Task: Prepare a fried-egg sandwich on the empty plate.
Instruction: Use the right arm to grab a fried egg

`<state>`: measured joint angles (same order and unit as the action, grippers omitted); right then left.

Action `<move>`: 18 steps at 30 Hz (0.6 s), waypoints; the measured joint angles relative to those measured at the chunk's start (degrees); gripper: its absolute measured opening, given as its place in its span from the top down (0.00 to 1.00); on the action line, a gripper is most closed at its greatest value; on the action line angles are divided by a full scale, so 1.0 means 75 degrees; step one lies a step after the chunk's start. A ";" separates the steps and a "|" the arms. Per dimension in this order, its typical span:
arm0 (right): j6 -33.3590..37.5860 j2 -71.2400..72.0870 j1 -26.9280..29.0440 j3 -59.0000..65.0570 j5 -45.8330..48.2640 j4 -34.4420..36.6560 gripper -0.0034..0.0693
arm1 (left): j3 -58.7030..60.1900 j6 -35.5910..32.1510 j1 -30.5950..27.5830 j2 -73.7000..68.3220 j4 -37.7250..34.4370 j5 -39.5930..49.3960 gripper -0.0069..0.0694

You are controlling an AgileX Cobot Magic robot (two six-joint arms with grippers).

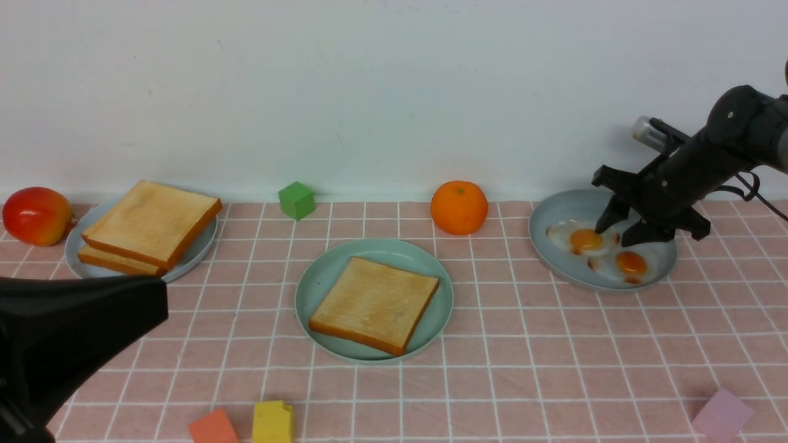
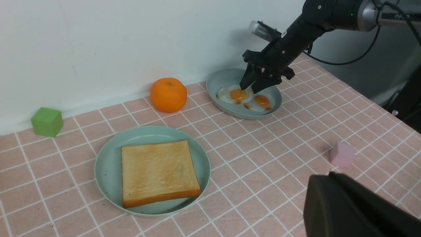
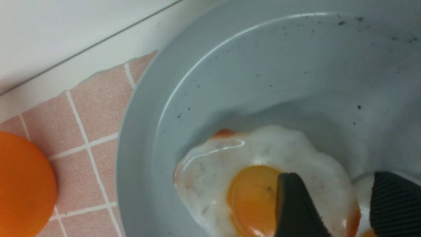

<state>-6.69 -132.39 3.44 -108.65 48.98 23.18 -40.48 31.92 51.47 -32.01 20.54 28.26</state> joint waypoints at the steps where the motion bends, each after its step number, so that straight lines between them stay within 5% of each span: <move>1: 0.0043 0.0000 0.0000 0.0000 -0.0009 0.0001 0.50 | 0.0000 0.0000 0.0000 0.0000 0.0000 0.0000 0.93; 18: 0.0467 -0.0006 0.0000 0.0000 -0.0206 0.0033 0.76 | 0.0000 0.0000 0.0000 0.0000 0.0009 0.0000 0.93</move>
<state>-3.19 -132.43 3.44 -108.65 47.44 23.42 -40.48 31.92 51.47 -32.01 20.61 28.26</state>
